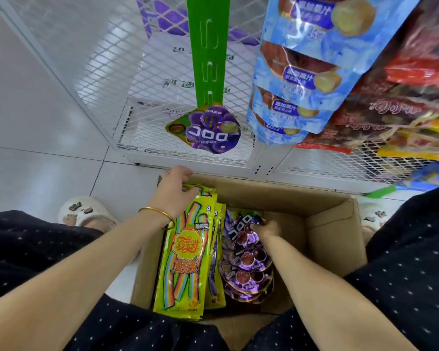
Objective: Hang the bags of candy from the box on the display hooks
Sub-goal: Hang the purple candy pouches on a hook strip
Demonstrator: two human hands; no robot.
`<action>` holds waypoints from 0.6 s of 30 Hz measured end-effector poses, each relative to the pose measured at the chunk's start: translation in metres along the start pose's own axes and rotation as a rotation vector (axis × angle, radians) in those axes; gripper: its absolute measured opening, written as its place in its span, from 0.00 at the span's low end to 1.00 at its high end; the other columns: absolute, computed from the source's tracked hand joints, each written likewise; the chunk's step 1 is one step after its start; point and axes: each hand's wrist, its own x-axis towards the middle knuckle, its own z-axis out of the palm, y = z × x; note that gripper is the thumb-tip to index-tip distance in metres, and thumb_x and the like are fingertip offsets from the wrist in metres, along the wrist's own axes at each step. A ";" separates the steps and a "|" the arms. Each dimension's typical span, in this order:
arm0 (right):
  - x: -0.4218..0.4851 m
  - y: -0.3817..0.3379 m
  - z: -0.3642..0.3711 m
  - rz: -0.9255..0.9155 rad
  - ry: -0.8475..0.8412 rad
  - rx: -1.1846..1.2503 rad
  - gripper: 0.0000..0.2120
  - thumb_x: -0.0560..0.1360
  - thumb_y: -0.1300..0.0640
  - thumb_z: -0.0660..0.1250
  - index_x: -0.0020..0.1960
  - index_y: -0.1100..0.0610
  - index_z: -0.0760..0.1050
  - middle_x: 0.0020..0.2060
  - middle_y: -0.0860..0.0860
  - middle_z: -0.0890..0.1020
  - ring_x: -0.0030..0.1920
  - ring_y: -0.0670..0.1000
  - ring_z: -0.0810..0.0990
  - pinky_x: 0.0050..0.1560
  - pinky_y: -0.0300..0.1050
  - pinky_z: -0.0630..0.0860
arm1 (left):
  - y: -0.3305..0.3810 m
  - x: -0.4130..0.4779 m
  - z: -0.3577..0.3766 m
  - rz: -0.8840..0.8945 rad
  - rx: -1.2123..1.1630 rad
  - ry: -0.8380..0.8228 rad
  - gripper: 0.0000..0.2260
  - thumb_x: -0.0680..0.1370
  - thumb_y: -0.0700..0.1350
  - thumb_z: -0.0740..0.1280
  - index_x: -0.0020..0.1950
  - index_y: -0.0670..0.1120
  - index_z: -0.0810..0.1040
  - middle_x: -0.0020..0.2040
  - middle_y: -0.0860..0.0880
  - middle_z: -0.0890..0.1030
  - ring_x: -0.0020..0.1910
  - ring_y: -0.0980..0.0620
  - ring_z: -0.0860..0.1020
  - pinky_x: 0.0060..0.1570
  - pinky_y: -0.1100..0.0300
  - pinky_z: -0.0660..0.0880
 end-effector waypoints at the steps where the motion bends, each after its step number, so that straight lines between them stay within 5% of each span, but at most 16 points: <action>1: -0.002 0.000 0.000 -0.001 -0.002 0.036 0.22 0.71 0.59 0.72 0.61 0.69 0.72 0.58 0.63 0.77 0.59 0.61 0.76 0.56 0.49 0.72 | 0.001 0.000 0.001 0.003 0.003 -0.003 0.18 0.75 0.39 0.67 0.64 0.42 0.69 0.59 0.43 0.72 0.50 0.49 0.74 0.53 0.59 0.71; 5: -0.016 -0.003 -0.018 -0.037 -0.051 0.185 0.13 0.70 0.64 0.72 0.54 0.64 0.76 0.51 0.60 0.80 0.51 0.60 0.79 0.53 0.54 0.77 | 0.010 0.000 0.003 0.039 0.017 -0.032 0.16 0.75 0.38 0.66 0.62 0.41 0.71 0.57 0.44 0.75 0.50 0.52 0.72 0.52 0.62 0.69; 8: -0.033 -0.012 -0.049 -0.050 -0.238 0.282 0.08 0.72 0.67 0.68 0.49 0.59 0.74 0.42 0.56 0.80 0.43 0.55 0.79 0.45 0.53 0.77 | 0.020 0.000 0.008 0.023 0.002 -0.127 0.18 0.75 0.39 0.67 0.63 0.40 0.70 0.57 0.42 0.76 0.50 0.48 0.75 0.48 0.64 0.69; 11: -0.061 -0.025 -0.079 -0.148 -0.447 0.409 0.07 0.75 0.67 0.64 0.51 0.60 0.74 0.44 0.57 0.81 0.44 0.56 0.80 0.52 0.57 0.76 | 0.028 -0.003 0.013 -0.012 -0.051 -0.232 0.20 0.74 0.40 0.69 0.64 0.39 0.70 0.57 0.43 0.76 0.56 0.46 0.76 0.49 0.60 0.72; 15: -0.095 -0.040 -0.096 -0.316 -0.590 0.571 0.13 0.75 0.68 0.63 0.59 0.63 0.72 0.48 0.60 0.81 0.43 0.55 0.82 0.46 0.52 0.80 | 0.046 -0.007 0.009 0.077 -0.099 -0.288 0.07 0.73 0.39 0.70 0.46 0.37 0.77 0.36 0.48 0.75 0.37 0.52 0.74 0.40 0.62 0.69; 18: -0.123 -0.052 -0.096 -0.501 -0.520 0.600 0.17 0.73 0.67 0.66 0.61 0.62 0.70 0.54 0.62 0.80 0.47 0.54 0.82 0.47 0.48 0.79 | 0.063 -0.005 -0.014 0.167 0.062 -0.166 0.13 0.73 0.42 0.71 0.34 0.38 0.71 0.31 0.48 0.67 0.30 0.54 0.65 0.29 0.65 0.61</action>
